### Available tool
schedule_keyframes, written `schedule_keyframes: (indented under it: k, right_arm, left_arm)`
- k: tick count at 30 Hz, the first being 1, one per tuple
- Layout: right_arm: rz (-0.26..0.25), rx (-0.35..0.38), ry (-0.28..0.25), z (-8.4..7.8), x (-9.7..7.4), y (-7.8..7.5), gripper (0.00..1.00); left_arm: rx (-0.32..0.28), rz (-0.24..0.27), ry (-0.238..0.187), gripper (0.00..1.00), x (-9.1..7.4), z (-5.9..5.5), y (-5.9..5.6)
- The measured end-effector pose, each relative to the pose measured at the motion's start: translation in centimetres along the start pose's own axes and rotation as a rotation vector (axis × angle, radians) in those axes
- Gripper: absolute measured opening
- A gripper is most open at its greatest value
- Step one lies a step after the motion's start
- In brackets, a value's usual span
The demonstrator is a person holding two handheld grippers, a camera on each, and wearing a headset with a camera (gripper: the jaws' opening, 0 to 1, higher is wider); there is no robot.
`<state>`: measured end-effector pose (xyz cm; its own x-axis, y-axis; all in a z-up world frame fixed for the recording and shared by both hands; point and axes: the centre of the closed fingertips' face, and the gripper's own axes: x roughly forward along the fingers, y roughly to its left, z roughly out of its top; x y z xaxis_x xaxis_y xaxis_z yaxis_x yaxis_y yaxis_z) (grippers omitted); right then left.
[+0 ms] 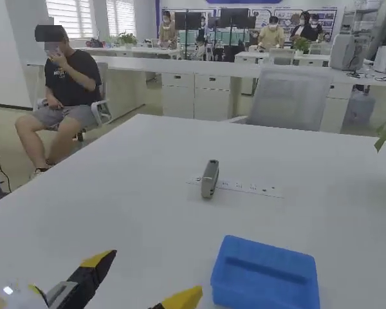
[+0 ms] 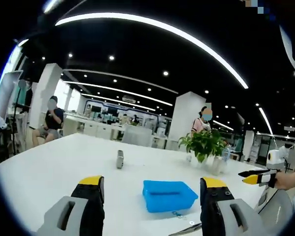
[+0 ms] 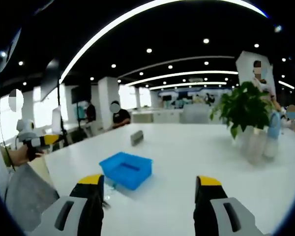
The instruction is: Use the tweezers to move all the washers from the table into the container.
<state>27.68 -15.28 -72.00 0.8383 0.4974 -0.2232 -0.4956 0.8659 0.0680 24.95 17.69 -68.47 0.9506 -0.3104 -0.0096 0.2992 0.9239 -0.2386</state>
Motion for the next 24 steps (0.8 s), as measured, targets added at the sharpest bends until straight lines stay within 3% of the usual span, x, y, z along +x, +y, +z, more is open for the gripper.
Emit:
schedule_keyframes:
  k: [24]
  right_arm:
    - [0.004,-0.007,0.023,-0.4,0.18,0.25,0.73]
  left_arm:
    - [0.008,-0.015,0.027,0.72,0.13,-0.44,-0.33]
